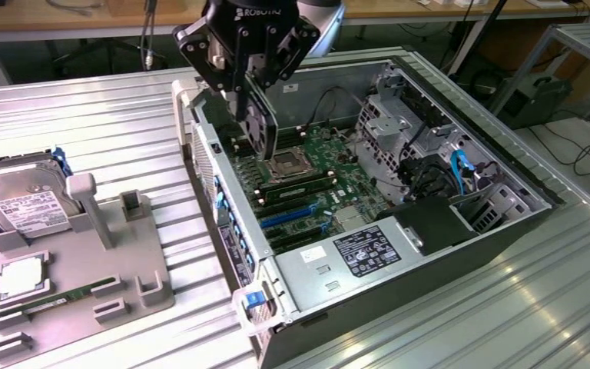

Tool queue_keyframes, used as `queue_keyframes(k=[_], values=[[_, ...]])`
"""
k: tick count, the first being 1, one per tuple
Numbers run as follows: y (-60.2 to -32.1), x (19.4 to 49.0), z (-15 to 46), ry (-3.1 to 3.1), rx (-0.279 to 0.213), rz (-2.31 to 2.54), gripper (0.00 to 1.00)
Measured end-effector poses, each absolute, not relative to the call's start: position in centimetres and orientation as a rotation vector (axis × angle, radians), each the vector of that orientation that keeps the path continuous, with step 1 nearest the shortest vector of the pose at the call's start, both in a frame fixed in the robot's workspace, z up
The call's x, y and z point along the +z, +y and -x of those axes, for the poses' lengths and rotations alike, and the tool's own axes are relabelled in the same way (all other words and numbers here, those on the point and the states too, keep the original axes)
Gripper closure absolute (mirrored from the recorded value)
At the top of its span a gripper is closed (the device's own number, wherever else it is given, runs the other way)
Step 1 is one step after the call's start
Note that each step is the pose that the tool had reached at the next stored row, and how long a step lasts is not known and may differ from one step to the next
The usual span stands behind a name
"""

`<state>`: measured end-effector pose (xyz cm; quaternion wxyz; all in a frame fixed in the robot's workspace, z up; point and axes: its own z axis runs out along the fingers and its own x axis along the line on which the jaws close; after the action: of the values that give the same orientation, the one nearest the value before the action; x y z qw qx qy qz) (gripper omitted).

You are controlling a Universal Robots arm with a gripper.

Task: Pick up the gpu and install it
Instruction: 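Pick up the gpu and move the gpu toward the slot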

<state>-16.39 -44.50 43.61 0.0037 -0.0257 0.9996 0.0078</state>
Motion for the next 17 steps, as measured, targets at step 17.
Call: queue_keyframes(k=[17], values=[[-44.5, 43.6, 14.3, 3.133, 0.024, 0.08, 0.73]])
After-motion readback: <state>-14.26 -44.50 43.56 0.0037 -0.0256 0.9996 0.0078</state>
